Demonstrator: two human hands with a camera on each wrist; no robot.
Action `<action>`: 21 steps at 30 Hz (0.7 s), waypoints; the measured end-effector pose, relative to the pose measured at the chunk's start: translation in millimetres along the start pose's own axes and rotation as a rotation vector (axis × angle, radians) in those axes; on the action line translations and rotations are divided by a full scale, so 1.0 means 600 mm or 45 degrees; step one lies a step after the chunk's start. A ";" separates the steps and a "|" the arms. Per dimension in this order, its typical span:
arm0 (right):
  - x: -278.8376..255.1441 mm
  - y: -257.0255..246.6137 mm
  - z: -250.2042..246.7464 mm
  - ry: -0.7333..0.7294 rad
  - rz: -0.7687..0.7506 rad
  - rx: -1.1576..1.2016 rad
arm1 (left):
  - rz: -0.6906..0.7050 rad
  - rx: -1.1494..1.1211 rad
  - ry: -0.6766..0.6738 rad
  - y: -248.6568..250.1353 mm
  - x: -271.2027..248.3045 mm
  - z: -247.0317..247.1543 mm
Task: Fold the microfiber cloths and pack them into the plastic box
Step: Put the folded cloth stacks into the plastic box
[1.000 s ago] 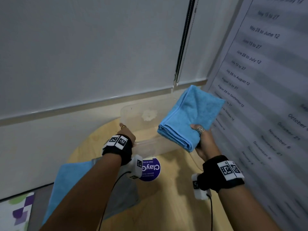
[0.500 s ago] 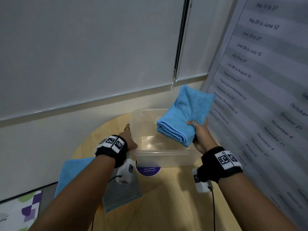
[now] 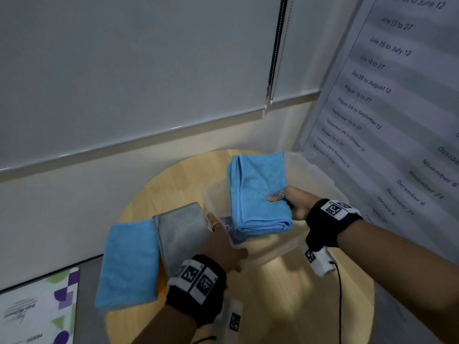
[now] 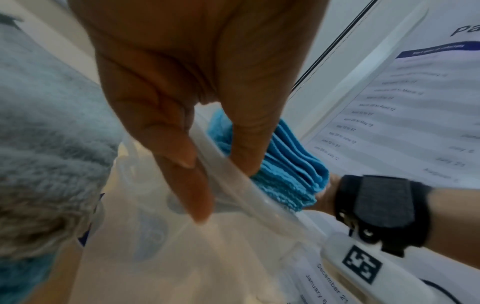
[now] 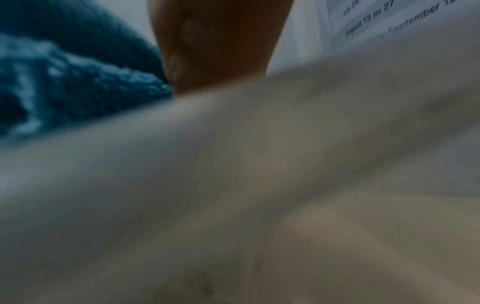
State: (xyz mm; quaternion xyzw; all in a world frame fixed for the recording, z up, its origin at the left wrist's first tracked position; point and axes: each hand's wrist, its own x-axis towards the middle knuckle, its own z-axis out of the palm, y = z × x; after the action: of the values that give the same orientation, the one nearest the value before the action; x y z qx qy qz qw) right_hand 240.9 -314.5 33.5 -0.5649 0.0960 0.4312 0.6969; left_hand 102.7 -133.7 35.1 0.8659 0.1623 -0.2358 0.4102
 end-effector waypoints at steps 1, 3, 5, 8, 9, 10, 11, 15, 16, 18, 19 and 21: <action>-0.003 0.003 0.001 -0.040 0.074 -0.029 | -0.009 -0.012 -0.086 -0.002 -0.012 -0.003; 0.000 0.011 0.002 -0.100 0.180 -0.106 | -0.015 0.049 -0.199 -0.007 -0.021 -0.024; 0.015 0.028 -0.001 -0.175 0.299 -0.177 | 0.060 0.345 -0.235 -0.006 -0.019 -0.065; 0.040 0.044 -0.006 -0.178 0.418 -0.290 | 0.220 0.648 -0.183 -0.003 -0.003 -0.112; 0.046 0.046 -0.005 -0.166 0.451 -0.318 | 0.218 0.627 -0.127 -0.003 0.007 -0.119; 0.051 0.046 -0.003 -0.152 0.469 -0.340 | 0.208 0.583 -0.041 -0.002 0.017 -0.121; 0.055 0.044 0.002 -0.155 0.492 -0.369 | 0.197 0.560 0.039 -0.005 0.030 -0.117; 0.079 0.057 0.005 -0.095 0.618 -0.499 | 0.311 0.708 0.187 0.001 0.064 -0.087; 0.085 0.065 0.001 -0.074 0.653 -0.527 | 0.306 0.738 0.170 0.004 0.074 -0.083; 0.099 0.068 -0.002 -0.066 0.705 -0.602 | 0.279 0.829 0.091 0.003 0.092 -0.077; 0.105 0.070 -0.001 -0.028 0.720 -0.673 | 0.269 0.864 0.066 0.003 0.096 -0.072; 0.109 0.072 0.008 0.081 0.720 -0.913 | 0.300 0.899 0.073 0.000 0.101 -0.059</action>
State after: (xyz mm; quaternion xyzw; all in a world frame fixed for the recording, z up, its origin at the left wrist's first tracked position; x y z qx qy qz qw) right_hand 248.5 -278.5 -35.9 -0.7351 0.1124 0.5928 0.3091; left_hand 163.1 -100.3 21.7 0.9730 -0.0184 -0.2041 0.1058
